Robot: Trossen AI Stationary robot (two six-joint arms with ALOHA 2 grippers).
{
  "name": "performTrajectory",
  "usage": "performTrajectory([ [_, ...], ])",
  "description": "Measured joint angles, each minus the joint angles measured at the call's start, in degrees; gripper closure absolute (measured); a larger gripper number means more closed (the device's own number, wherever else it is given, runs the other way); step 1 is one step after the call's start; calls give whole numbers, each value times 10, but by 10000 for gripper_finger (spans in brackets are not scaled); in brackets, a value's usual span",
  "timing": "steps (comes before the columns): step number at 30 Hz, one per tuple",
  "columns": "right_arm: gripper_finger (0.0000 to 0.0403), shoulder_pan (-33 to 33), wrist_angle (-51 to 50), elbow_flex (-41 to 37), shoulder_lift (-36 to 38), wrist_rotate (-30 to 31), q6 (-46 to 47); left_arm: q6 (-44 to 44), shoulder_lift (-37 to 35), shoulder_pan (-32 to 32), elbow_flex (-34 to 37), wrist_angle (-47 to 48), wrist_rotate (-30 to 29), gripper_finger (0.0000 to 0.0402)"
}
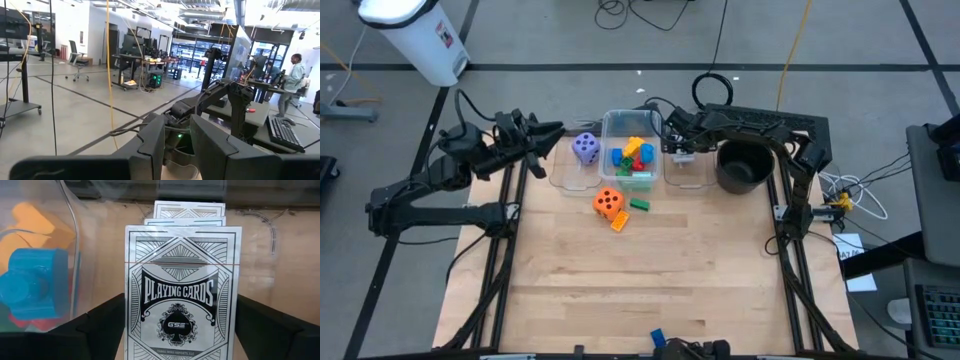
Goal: Pick & Place Toys
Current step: Put the black playing card box into the right transparent bin
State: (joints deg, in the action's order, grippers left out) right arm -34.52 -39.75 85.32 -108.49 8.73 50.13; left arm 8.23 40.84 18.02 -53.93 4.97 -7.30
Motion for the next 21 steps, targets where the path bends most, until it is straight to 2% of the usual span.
performTrajectory([
  [4, 74, 0, 5, 0, 0, 0, -2, 6, 0, 0, 0, 0, 0, 304],
  [14, 70, 0, 9, 0, 0, 1, -18, 8, 0, 0, 0, 0, 14, 304],
  [21, 98, 0, 6, 0, 0, 1, -14, 9, 0, 0, 0, 0, 15, 304],
])
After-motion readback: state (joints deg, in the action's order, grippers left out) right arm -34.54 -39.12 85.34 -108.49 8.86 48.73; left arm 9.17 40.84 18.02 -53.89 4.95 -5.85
